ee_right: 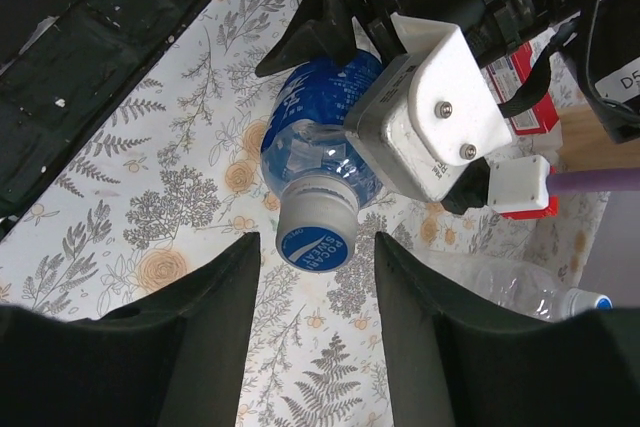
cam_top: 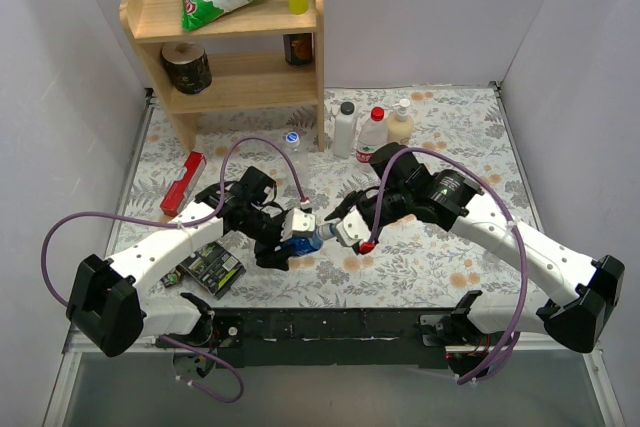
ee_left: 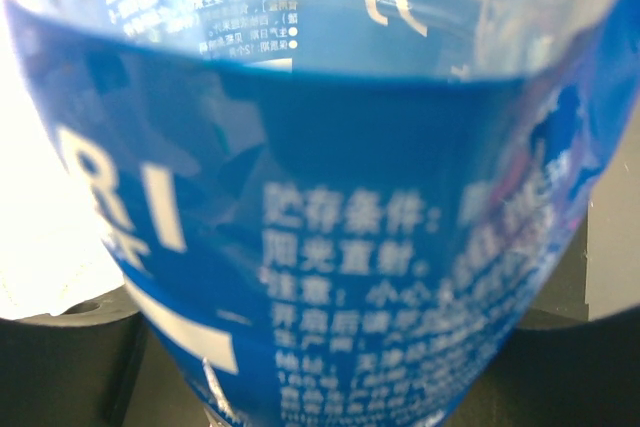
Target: Screw on the bottle caps
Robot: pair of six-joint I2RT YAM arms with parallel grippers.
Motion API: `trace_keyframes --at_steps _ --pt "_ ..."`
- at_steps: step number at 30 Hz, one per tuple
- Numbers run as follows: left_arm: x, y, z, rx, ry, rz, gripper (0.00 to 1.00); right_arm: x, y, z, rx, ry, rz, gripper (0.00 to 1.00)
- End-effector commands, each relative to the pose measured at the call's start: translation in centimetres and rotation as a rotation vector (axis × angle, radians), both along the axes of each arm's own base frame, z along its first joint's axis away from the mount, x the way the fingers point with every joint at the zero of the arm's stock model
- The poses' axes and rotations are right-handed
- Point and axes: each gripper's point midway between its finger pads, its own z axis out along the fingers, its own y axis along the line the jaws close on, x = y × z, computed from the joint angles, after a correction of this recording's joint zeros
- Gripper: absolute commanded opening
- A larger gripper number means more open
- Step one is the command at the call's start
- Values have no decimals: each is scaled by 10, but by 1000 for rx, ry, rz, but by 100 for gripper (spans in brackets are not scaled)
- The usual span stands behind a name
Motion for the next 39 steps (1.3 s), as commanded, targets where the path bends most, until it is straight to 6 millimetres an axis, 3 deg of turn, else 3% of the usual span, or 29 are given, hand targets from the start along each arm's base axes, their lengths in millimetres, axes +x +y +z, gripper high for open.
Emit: trace_keyframes --at_steps 1,4,7,9,12,13,14,15,16,17,19,20,21,22,25,27,29,30,32,34,35,36,37,38,39 --pt "7 -13 25 -87 -46 -4 0 -2 5 7 38 -22 18 54" --pt "8 -14 25 -91 -48 -4 0 -2 5 5 27 -16 18 48" --pt "10 -16 26 -98 -56 -2 0 1 6 2 10 5 1 35" --pt "13 -17 27 -100 -55 20 0 4 10 0 -11 73 -54 21" --pt "37 -22 30 -102 -95 155 0 19 24 2 -27 212 -183 4" --pt "52 -24 32 -103 -136 219 0 20 25 1 -60 358 -271 1" --pt "60 -25 34 -102 -127 296 0 37 32 7 -62 443 -335 1" --pt "70 -25 36 -105 -146 351 0 38 35 11 -65 557 -349 1" --pt "84 -28 42 -128 -188 404 0 40 37 16 -94 760 -440 1" --pt "99 -22 43 -106 -230 486 0 61 37 13 -95 886 -511 1" --pt "112 -21 47 -107 -252 555 0 71 43 22 -83 1147 -536 1" --pt "119 -18 48 -96 -276 591 0 77 40 14 -147 1380 -606 1" --pt "123 -17 46 -85 -280 607 0 75 41 18 -170 1428 -569 1" --pt "125 -16 45 -81 -287 615 0 77 42 16 -180 1433 -573 1" --pt "126 -10 40 -54 -296 627 0 90 42 30 -128 1406 -533 24" --pt "119 -6 35 -35 -283 617 0 104 30 55 -19 1327 -477 60" --pt "104 -1 32 -25 -249 555 0 114 7 77 80 1231 -466 83" --pt "89 -7 30 -55 -197 490 0 115 -1 82 128 1124 -414 89" --pt "69 -1 29 -64 -175 376 0 105 -16 96 192 959 -359 90" --pt "40 -2 27 -93 -112 235 0 93 -23 88 207 749 -311 90" --pt "36 -3 29 -109 -156 143 0 80 -23 92 214 664 -283 90" --pt "32 -2 28 -107 -154 116 0 73 -27 80 169 632 -309 91" --pt "27 -2 29 -108 -136 92 0 71 -26 74 174 457 -242 91" --pt "27 -2 28 -103 -148 57 0 53 -22 67 137 394 -188 90" --pt "26 -2 22 -82 -122 40 0 53 -24 53 87 305 -192 88"
